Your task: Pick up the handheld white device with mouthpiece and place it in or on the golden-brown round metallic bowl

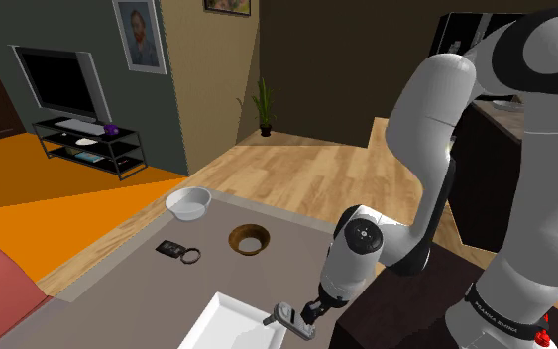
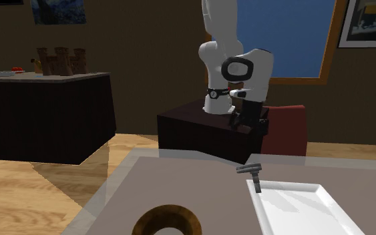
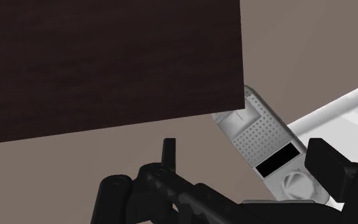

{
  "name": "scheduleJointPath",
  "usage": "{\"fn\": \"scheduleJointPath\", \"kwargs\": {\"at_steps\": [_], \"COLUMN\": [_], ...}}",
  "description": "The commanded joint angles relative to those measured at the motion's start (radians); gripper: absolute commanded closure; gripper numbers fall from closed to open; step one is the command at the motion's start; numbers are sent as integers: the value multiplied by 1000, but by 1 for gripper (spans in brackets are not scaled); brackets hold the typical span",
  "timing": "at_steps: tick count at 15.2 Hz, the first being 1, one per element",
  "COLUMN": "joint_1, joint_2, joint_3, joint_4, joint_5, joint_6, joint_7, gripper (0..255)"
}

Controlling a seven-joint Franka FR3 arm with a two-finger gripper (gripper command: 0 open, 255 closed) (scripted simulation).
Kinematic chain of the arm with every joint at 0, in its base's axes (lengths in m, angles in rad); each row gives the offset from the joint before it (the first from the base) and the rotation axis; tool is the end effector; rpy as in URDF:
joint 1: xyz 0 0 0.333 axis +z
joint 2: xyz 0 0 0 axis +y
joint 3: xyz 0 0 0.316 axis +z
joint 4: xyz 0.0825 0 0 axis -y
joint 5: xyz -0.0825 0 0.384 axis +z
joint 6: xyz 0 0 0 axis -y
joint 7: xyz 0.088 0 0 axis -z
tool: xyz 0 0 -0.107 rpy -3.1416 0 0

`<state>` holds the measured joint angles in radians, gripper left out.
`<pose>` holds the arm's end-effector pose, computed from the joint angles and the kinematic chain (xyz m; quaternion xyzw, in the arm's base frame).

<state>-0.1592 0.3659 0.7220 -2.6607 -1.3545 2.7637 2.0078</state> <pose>0.2653 0.2581 0.1423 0.9926 -0.0870 0.0822 0.0224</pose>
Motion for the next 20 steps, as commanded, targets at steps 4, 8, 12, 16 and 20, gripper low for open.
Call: {"fn": "scheduleJointPath", "kwargs": {"at_steps": [4, 8, 12, 16, 20], "joint_1": [40, 39, 39, 39, 39], "joint_2": [81, 81, 81, 81, 81], "joint_3": [-60, -60, -60, -60, -60], "joint_4": [43, 43, 43, 43, 43], "joint_5": [-126, -126, -125, -125, -125], "joint_6": [-20, -20, -20, -20, -20], "joint_7": [89, 89, 89, 89, 89], "gripper": [0, 0, 255, 255, 255]}}
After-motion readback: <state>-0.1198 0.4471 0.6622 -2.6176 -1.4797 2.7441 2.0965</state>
